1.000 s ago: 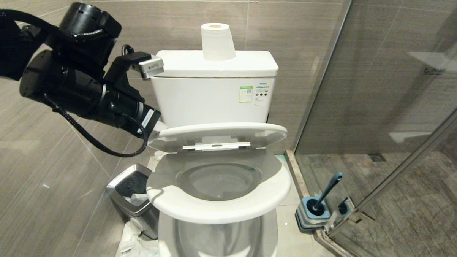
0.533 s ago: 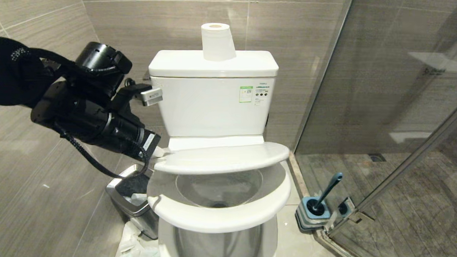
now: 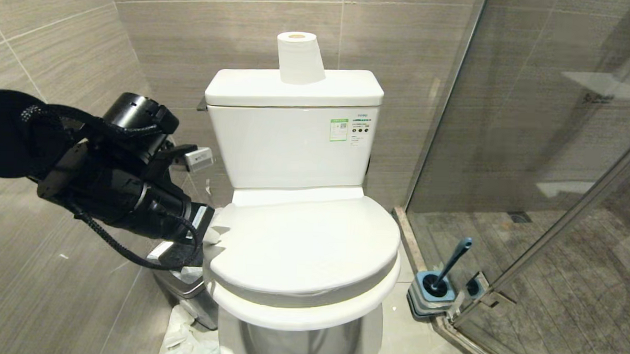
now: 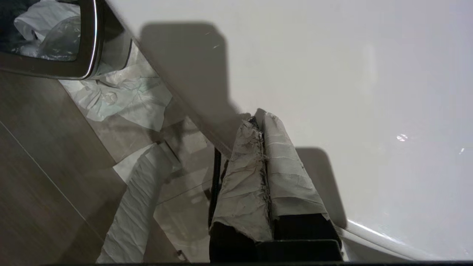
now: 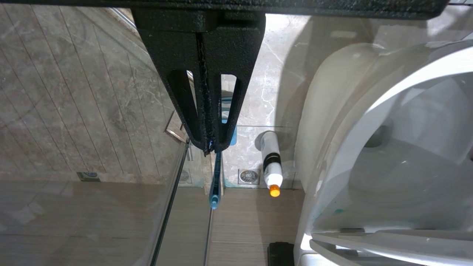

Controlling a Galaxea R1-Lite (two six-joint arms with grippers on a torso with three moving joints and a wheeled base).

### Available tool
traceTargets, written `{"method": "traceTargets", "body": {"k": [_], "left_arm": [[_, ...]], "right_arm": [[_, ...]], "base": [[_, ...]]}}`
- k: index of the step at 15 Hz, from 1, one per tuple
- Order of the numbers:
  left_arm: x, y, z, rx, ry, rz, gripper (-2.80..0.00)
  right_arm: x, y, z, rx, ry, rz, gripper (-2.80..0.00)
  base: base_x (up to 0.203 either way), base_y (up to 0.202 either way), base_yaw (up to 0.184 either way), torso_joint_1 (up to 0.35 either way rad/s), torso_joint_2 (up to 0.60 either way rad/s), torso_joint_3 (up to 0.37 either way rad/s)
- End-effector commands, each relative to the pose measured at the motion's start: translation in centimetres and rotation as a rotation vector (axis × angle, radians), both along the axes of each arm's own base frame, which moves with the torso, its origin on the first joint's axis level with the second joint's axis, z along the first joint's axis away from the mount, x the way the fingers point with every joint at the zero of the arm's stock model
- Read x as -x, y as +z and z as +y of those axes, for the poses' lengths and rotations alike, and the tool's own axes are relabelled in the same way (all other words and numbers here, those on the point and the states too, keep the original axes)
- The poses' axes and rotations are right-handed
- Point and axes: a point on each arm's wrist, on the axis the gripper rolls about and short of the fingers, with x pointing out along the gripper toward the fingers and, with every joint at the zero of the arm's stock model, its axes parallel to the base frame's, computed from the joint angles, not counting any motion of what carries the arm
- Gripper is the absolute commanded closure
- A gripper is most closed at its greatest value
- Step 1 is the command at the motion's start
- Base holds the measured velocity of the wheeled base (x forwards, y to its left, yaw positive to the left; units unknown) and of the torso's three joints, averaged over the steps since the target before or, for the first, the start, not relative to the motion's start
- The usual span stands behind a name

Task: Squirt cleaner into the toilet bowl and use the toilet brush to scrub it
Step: Close the toilet lid

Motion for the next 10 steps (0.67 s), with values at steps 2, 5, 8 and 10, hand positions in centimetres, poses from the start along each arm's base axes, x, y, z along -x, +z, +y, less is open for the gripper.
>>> {"method": "traceTargets", "body": {"k": [2,5,8,10], "left_arm": [[-0.8,-2.6,0.6,0.017,0.054,0.004,0.00],[-2.5,-4.3,2.0,0.040,0.137,-0.010,0.00],[-4.0,-5.1,3.1,0.077,0.226,-0.008,0.00],[-4.5,-5.7,4.3,0.077,0.267,0.009,0.00]], "right_arm": [[0.0,0.0,0.0,0.001,0.001,0.000,0.00],[0.0,0.0,0.0,0.001,0.001,0.001,0.00],[0.0,0.0,0.0,0.001,0.001,0.000,0.00],[0.0,0.0,0.0,0.001,0.001,0.000,0.00]], "base": [[0.000,0.000,0.000,0.000,0.00,0.000],[0.000,0.000,0.000,0.000,0.00,0.000],[0.000,0.000,0.000,0.000,0.00,0.000],[0.000,0.000,0.000,0.000,0.00,0.000]]}}
